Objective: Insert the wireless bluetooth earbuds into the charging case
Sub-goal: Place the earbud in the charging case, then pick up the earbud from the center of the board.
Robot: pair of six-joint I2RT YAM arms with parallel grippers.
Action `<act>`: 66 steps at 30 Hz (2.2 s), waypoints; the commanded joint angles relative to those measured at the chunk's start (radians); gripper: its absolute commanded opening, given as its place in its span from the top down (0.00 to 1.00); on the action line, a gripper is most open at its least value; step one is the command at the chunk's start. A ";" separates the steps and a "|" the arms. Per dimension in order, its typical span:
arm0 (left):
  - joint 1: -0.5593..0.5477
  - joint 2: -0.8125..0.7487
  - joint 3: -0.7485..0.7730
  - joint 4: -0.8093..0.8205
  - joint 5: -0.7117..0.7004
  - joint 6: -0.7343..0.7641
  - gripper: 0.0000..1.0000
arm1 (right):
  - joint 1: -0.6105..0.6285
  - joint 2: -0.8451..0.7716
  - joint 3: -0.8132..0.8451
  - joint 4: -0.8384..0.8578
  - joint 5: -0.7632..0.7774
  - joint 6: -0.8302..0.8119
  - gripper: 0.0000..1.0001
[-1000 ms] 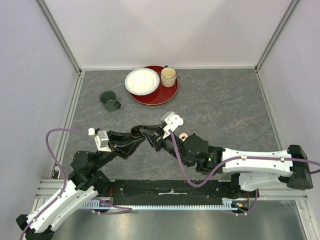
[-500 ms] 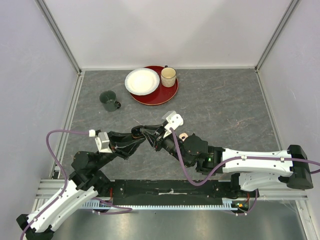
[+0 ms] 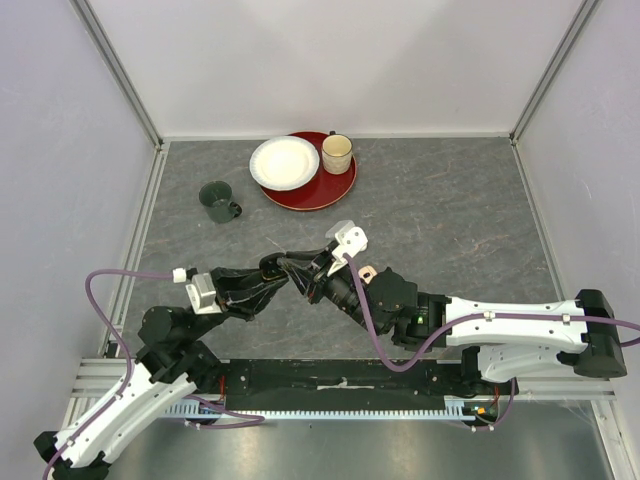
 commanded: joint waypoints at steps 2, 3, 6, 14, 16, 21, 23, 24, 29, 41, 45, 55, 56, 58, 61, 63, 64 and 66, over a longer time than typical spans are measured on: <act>0.000 -0.024 0.045 0.087 0.021 0.072 0.98 | 0.004 0.000 0.023 -0.028 0.004 0.003 1.00; 0.001 -0.024 0.047 0.086 0.021 0.074 0.98 | 0.004 0.002 0.023 -0.027 0.001 -0.001 1.00; 0.001 -0.027 0.047 0.080 0.018 0.078 0.98 | 0.008 0.005 0.017 -0.014 -0.013 -0.014 1.00; 0.000 -0.034 0.042 0.087 -0.022 0.072 0.98 | 0.042 0.019 0.012 -0.008 -0.002 -0.117 1.00; 0.000 -0.031 0.044 0.089 -0.035 0.069 0.98 | 0.050 0.022 0.009 -0.008 0.007 -0.128 1.00; 0.000 -0.024 0.039 0.106 -0.057 0.054 0.98 | 0.073 0.035 -0.003 0.010 0.038 -0.181 1.00; 0.000 -0.022 0.037 0.109 -0.064 0.049 0.98 | 0.084 0.037 -0.005 0.016 0.042 -0.194 1.00; 0.000 -0.024 0.034 0.113 -0.074 0.046 0.98 | 0.085 0.043 -0.006 0.019 0.044 -0.203 1.00; 0.000 -0.024 0.027 0.127 -0.098 0.033 0.98 | 0.099 0.046 -0.006 0.016 0.035 -0.218 1.00; 0.001 -0.016 0.028 0.139 -0.065 0.016 0.98 | 0.100 0.049 -0.006 0.030 0.058 -0.218 0.99; 0.000 0.001 0.036 0.138 -0.049 0.009 0.98 | 0.100 0.063 0.031 -0.011 0.067 -0.192 0.82; 0.000 0.013 0.030 0.138 -0.048 0.000 0.98 | 0.099 -0.006 0.048 0.010 0.113 -0.079 0.21; 0.000 0.013 0.030 0.138 -0.048 0.000 0.98 | 0.097 -0.012 0.048 0.015 0.125 -0.074 0.19; 0.000 0.012 0.030 0.135 -0.051 -0.001 0.98 | 0.093 -0.038 0.060 0.018 0.143 -0.065 0.16; 0.000 0.007 0.030 0.126 -0.051 -0.001 0.98 | 0.068 -0.080 0.081 0.015 0.171 -0.039 0.12; 0.000 0.004 0.027 0.118 -0.051 0.000 0.98 | 0.030 -0.089 0.129 -0.089 0.249 0.004 0.11; 0.000 -0.001 0.028 0.113 -0.051 0.000 0.98 | 0.013 -0.086 0.197 -0.143 0.281 0.062 0.10; 0.000 -0.007 0.025 0.107 -0.052 0.000 0.98 | -0.049 -0.092 0.236 -0.245 0.295 0.104 0.09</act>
